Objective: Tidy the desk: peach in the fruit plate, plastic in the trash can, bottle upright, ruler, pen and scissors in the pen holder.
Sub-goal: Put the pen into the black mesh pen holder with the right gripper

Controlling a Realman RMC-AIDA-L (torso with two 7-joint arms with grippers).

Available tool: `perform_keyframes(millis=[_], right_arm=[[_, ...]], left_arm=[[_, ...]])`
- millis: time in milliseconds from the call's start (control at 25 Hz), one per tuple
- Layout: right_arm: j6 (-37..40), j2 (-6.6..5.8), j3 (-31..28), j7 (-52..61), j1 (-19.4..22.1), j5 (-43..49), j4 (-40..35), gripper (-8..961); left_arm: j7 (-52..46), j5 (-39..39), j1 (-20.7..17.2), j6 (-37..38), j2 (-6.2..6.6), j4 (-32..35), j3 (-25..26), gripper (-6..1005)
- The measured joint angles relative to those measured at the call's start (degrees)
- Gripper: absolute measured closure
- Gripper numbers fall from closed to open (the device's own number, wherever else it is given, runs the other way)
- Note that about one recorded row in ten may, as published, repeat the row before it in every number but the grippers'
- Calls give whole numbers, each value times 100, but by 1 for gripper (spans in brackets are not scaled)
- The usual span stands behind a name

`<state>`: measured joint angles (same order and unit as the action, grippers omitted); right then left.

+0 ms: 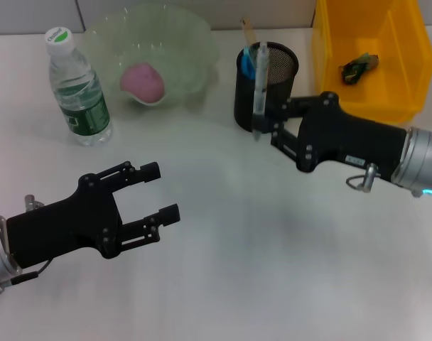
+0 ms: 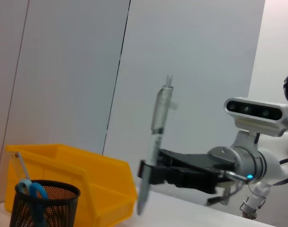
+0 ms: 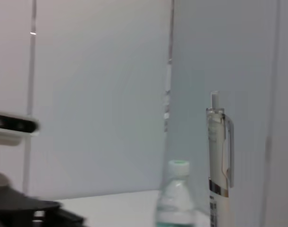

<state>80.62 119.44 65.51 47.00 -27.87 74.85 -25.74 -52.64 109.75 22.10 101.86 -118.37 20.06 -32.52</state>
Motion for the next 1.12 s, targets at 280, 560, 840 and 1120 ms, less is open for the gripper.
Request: perform_keyframes(millis=[280,560,840,1120], right_arm=[[-380,-1,-3,-432,-13,-413,-22,779],[-728,-1,-4,-1000,-70,-831,-43,776],[-1274,0,-21,-1151,-257,-1145,35,773],[-1817,7,-23,-948,-523,-1358,270,770]], left_arm=[[-1,-36,26,-1,-11,-27,6,245],[-1,-145,30,-1,-9,-82,9,245],[-1,-160,48,5,-7,-141,9,245],[-4,-184,49,9,-12,-151,9,245]])
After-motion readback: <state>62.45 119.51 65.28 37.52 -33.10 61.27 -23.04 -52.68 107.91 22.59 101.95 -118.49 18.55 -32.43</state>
